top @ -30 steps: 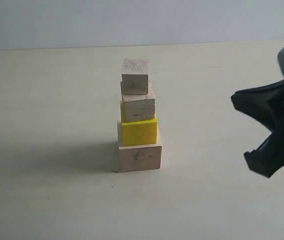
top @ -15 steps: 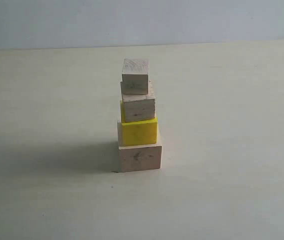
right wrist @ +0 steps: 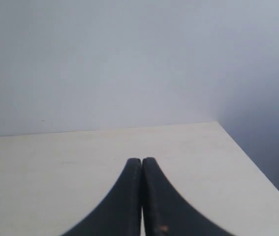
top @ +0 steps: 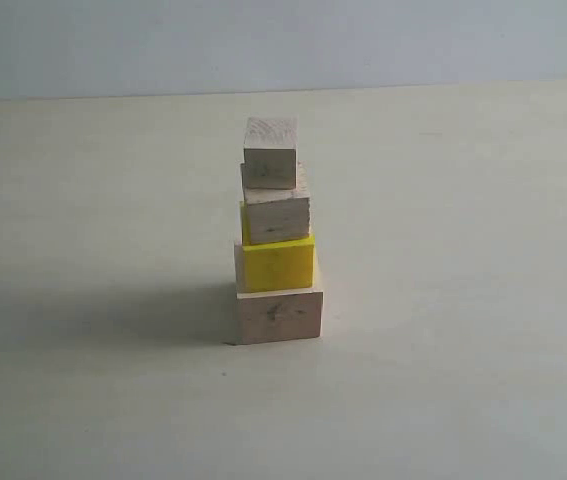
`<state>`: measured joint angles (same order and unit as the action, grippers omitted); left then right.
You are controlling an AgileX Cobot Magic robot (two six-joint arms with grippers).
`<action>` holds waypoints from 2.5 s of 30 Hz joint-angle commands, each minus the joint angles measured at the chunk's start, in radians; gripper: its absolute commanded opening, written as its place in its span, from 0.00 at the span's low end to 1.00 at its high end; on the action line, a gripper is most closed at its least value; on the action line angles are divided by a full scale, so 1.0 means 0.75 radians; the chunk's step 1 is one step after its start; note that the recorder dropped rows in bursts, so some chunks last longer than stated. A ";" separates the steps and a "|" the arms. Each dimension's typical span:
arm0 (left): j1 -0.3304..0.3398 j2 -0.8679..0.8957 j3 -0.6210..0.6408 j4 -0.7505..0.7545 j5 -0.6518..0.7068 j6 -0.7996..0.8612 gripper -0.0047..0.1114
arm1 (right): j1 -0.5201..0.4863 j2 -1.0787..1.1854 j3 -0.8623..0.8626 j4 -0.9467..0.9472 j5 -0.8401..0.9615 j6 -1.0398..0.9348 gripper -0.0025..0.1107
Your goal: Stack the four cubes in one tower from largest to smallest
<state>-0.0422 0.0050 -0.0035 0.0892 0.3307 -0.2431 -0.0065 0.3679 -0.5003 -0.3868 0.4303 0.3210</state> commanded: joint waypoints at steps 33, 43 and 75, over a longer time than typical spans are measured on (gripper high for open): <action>0.002 -0.007 0.005 0.003 -0.006 0.002 0.04 | -0.038 -0.466 0.527 0.635 -0.087 -0.631 0.02; 0.002 -0.007 0.005 0.003 -0.006 0.002 0.04 | -0.038 -0.491 0.660 0.623 -0.109 -0.628 0.02; 0.002 -0.007 0.005 0.003 -0.006 0.002 0.04 | -0.038 -0.491 0.667 0.612 -0.118 -0.622 0.02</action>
<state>-0.0422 0.0050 -0.0035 0.0933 0.3316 -0.2431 -0.0300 0.0060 -0.0055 0.0774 0.3552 -0.1453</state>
